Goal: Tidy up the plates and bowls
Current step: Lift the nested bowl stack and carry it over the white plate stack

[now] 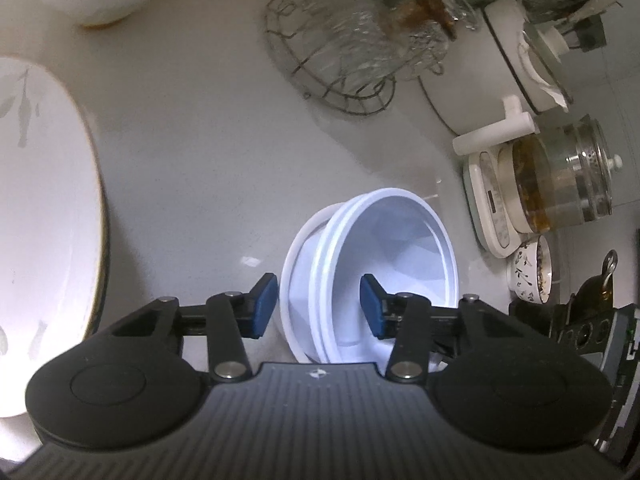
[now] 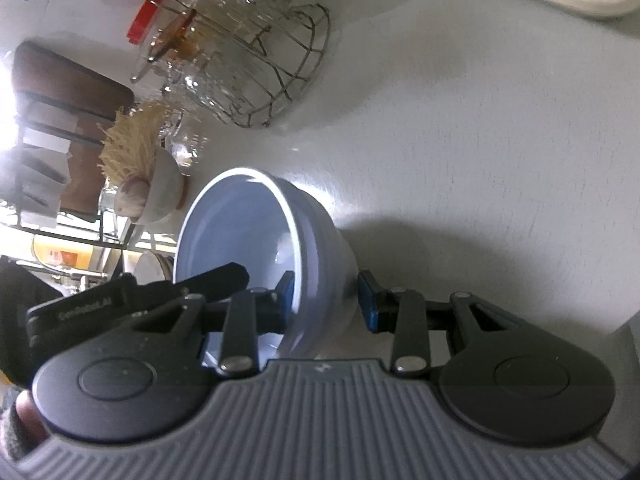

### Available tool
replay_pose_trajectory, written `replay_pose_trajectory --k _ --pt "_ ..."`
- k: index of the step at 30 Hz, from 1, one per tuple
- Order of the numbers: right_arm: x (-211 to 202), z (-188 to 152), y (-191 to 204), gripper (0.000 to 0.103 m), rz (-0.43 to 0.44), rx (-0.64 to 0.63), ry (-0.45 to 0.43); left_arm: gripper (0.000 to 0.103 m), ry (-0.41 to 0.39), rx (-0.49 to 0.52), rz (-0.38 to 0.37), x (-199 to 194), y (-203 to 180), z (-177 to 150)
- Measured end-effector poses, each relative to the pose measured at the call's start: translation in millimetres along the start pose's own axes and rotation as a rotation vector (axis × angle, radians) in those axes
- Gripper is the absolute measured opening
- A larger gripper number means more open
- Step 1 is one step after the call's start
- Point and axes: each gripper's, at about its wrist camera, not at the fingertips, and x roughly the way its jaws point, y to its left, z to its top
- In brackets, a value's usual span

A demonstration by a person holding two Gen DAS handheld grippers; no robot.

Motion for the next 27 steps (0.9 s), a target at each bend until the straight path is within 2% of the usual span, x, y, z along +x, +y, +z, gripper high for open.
replay_pose_trajectory --k 4,15,23,27 --pt "-10.5 5.8 1.8 0.036 0.007 -0.044 -0.014 0.051 -0.032 0.014 0.029 -5.2 -17.2 -2.7" --pt "-34.9 27.8 4.7 0.036 0.026 -0.16 -0.007 0.051 -0.08 -0.025 0.032 -18.2 -49.7 -11.7" --pt "-43.3 26.1 15.4 0.036 0.029 -0.221 0.023 0.051 -0.092 -0.058 0.029 -29.9 -48.8 -22.3" --pt "-51.9 18.3 28.9 0.036 0.025 -0.23 -0.009 0.051 -0.093 -0.043 0.02 -43.6 -46.2 -24.3"
